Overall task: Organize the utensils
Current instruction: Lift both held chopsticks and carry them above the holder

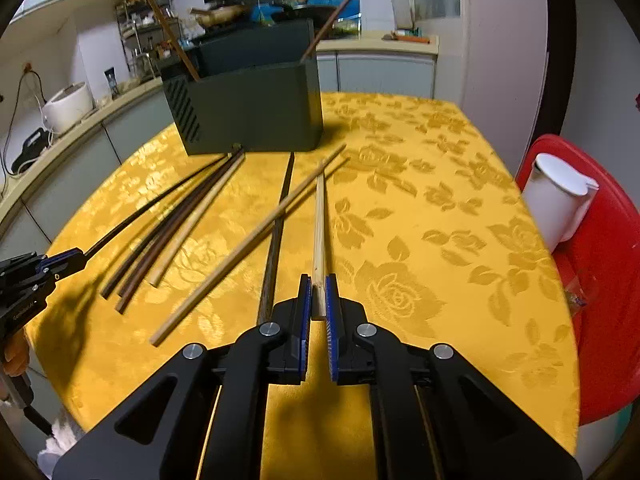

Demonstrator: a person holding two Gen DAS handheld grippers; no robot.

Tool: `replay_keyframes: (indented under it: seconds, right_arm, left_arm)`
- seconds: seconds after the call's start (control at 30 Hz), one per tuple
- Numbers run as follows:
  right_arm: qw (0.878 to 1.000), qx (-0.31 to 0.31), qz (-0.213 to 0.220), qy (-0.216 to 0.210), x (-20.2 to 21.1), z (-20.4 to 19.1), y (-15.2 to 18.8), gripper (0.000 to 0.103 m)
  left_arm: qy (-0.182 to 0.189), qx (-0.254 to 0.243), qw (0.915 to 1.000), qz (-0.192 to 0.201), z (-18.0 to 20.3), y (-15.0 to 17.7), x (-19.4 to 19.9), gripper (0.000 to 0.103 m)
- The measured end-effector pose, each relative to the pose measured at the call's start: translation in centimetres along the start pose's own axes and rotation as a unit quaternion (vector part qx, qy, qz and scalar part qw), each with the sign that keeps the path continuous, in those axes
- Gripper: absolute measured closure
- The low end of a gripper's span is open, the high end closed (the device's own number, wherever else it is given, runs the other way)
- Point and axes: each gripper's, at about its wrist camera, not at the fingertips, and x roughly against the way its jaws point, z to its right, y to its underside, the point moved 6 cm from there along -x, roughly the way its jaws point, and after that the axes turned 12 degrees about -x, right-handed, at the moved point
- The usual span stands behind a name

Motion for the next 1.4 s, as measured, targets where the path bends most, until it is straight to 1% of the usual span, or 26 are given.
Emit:
replay_keyframes:
  seconds: [0.13, 0.3, 0.43, 0.6, 0.7, 0.83, 1.13, 1.4]
  right_arm:
    - [0.999, -0.004, 0.034, -0.012, 2.6, -0.4, -1.0, 0.095]
    - [0.996, -0.006, 0.080, -0.031, 6.1, -1.5, -2.6, 0.095]
    - [0.993, -0.001, 0.113, -0.045, 8.4, -2.4, -4.1, 0.095]
    - [0.989, 0.012, 0.140, -0.055, 10.2, -3.5, -6.4, 0.095]
    - [0.988, 0.018, 0.144, -0.056, 10.3, -4.0, -7.4, 0.095]
    - [0.989, 0.011, 0.135, -0.063, 9.5, -4.0, -9.0, 0.095]
    - [0.991, -0.004, 0.115, -0.073, 7.9, -4.2, -11.9, 0.095]
    - [0.990, -0.013, 0.117, -0.082, 8.5, -4.5, -14.9, 0.095]
  left_arm:
    - [0.003, 0.001, 0.9996, 0.028, -0.2, -1.2, 2.2, 0.097]
    - [-0.003, 0.005, 0.9979, 0.064, -0.9, -3.3, 4.8, 0.097]
    - [-0.011, 0.000, 0.9954, 0.095, -1.7, -6.0, 7.1, 0.097]
    - [-0.016, -0.015, 0.9930, 0.116, -2.0, -9.7, 8.9, 0.097]
    - [-0.020, -0.029, 0.9918, 0.123, -1.8, -11.2, 9.3, 0.097]
    - [-0.020, -0.038, 0.9915, 0.123, -1.9, -13.1, 9.0, 0.097]
    - [-0.007, -0.033, 0.9933, 0.110, -3.1, -15.9, 8.1, 0.097]
    - [0.006, -0.022, 0.9951, 0.096, -4.0, -17.7, 7.7, 0.097]
